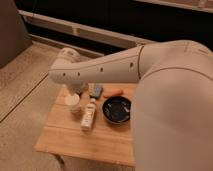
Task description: Pick up the ceramic cup
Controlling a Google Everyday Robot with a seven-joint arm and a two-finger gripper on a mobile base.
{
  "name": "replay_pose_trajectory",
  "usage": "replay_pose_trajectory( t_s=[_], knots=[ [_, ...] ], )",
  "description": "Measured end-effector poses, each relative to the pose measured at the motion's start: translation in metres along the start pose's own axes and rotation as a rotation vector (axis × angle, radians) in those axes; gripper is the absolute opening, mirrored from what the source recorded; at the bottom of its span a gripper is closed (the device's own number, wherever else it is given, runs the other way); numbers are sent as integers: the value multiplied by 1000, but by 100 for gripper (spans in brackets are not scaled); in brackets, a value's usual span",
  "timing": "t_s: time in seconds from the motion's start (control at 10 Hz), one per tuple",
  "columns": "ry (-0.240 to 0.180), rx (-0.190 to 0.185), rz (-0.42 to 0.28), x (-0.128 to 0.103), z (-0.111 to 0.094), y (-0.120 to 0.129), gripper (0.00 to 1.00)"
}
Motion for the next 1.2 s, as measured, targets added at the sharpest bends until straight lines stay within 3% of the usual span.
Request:
replay_pose_trajectory(
  t_s=[0.1, 0.7, 0.9, 1.1, 1.2],
  knots=[
    [-24, 10, 12, -7, 1, -5, 65],
    [-21, 9, 13, -7, 2, -4, 65],
    [19, 44, 25, -11, 20, -21, 65],
    [74, 130, 8, -18, 43, -43, 65],
    [82, 148, -4, -22, 48, -43, 65]
  ],
)
